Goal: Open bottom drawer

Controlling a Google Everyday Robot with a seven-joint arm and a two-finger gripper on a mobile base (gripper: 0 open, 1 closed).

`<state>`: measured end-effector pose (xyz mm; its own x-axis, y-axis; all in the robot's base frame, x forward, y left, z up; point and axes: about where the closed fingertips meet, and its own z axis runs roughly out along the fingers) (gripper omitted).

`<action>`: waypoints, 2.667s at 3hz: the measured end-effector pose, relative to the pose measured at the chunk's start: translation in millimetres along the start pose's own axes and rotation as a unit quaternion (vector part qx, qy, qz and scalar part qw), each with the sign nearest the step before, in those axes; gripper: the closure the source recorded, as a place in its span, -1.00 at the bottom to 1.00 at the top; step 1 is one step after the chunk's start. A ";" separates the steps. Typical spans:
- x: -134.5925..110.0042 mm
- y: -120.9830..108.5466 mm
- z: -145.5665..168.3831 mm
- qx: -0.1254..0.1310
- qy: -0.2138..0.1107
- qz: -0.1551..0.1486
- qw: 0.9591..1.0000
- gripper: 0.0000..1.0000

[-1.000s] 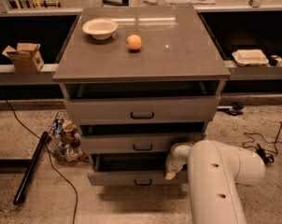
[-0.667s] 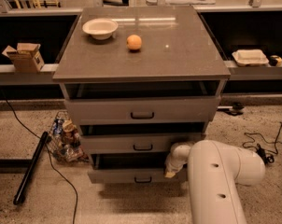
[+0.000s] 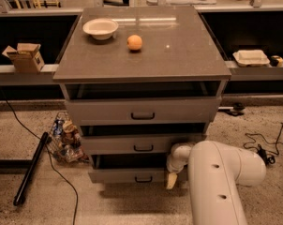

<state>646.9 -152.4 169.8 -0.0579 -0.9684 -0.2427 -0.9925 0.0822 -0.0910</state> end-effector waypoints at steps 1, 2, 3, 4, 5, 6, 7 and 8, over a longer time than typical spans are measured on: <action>3.9 12.0 5.0 -0.033 0.021 0.016 0.999 -1.00; 11.0 38.1 9.2 -0.086 0.048 0.039 0.994 -1.00; 22.3 66.3 8.3 -0.127 0.068 0.070 0.987 -0.97; 21.2 66.0 5.0 -0.127 0.068 0.070 0.987 -0.53; 21.2 73.4 -0.4 -0.126 0.070 0.075 0.987 -0.07; 20.4 84.1 -7.9 -0.121 0.068 0.080 0.987 0.40; 20.8 85.4 -6.9 -0.121 0.068 0.080 0.987 0.86; 20.9 85.9 -6.3 -0.121 0.068 0.080 0.987 1.00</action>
Offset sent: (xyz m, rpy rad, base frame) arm -0.0658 -0.0108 -0.0174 -0.1315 0.3336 -0.0761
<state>559.8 -167.2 163.0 -0.2147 -0.9713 -0.1026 -0.9651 0.1949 0.1748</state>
